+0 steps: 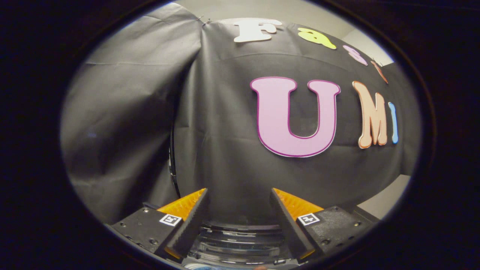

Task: Put the clothes into the washing machine and then close the washing machine lid.

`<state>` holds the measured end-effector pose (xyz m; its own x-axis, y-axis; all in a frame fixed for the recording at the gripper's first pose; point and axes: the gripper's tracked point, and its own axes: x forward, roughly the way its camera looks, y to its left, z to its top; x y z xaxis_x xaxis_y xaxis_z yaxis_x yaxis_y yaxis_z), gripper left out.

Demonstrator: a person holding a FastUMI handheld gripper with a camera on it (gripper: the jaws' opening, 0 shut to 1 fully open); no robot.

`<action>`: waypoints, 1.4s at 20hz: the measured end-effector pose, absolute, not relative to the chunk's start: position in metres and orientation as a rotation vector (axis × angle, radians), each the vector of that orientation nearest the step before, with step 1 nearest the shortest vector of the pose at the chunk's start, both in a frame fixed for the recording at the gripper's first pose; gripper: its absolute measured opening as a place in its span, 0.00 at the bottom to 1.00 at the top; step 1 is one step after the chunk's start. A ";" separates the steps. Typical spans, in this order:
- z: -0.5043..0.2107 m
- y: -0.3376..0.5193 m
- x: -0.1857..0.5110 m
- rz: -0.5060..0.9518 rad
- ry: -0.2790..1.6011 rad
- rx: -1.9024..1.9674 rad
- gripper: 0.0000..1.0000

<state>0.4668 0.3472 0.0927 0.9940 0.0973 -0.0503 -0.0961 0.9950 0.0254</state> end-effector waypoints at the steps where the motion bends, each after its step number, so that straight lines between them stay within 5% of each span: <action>1: 0.084 0.349 0.469 0.080 0.074 0.039 0.97; 6: 0.045 0.348 0.480 0.041 0.172 0.068 0.97; 28: 0.058 0.338 0.429 0.001 0.072 0.061 0.98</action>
